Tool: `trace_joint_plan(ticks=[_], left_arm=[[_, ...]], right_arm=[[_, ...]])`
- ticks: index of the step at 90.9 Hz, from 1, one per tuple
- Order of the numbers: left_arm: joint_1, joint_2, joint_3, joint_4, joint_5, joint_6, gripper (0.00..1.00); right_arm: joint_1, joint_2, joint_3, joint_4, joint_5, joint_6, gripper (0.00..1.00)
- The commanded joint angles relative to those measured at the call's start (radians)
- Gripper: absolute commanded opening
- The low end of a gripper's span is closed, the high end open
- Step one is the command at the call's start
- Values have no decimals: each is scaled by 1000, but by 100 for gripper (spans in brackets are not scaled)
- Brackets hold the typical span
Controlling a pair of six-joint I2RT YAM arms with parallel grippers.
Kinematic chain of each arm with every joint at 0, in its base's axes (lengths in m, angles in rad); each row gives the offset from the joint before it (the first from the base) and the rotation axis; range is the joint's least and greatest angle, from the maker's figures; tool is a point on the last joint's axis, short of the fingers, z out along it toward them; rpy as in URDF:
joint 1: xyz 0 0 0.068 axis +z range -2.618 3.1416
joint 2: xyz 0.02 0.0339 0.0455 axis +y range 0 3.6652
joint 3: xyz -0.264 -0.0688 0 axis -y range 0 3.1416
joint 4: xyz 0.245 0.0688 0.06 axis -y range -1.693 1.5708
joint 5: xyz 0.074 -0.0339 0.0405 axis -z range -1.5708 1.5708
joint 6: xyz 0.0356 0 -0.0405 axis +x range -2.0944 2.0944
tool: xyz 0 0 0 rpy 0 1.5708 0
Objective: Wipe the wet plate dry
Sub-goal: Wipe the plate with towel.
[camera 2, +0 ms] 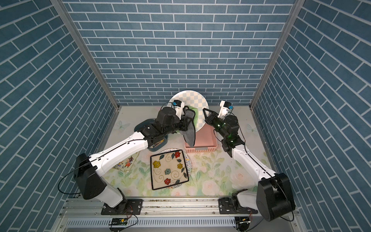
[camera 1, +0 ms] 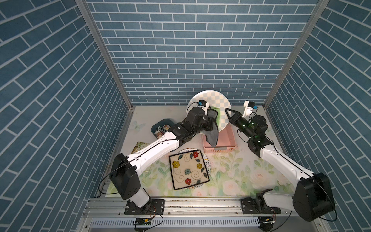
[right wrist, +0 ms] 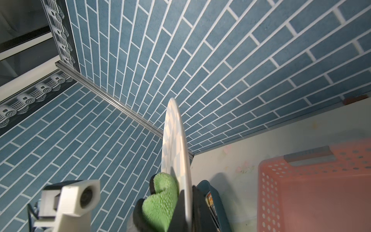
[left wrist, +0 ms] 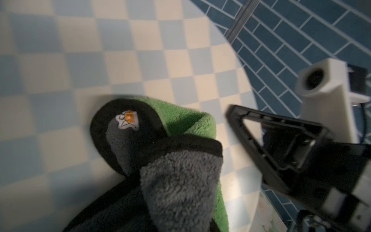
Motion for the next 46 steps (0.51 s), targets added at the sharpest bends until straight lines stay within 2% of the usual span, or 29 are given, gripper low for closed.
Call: trace_joint_plan(ticks=[1, 8, 16, 24, 31, 41, 46], left_arm=[[-26, 71, 20, 66, 116, -60, 0], [-1, 53, 34, 50, 72, -63, 0], [79, -6, -14, 36, 20, -107, 0], [142, -51, -56, -1, -50, -131, 0], [125, -43, -29, -41, -68, -80, 0], [25, 23, 58, -48, -19, 0, 0], [8, 41, 106, -83, -65, 15, 0]], right_arm=[[60, -30, 86, 311, -49, 271, 0], [25, -49, 80, 314, -50, 288, 0], [-27, -84, 68, 295, -60, 298, 0], [-36, -104, 58, 274, -67, 292, 0], [2, -90, 68, 277, -86, 285, 0], [88, -46, 118, 284, -106, 231, 0], [112, -29, 135, 296, -119, 205, 0]])
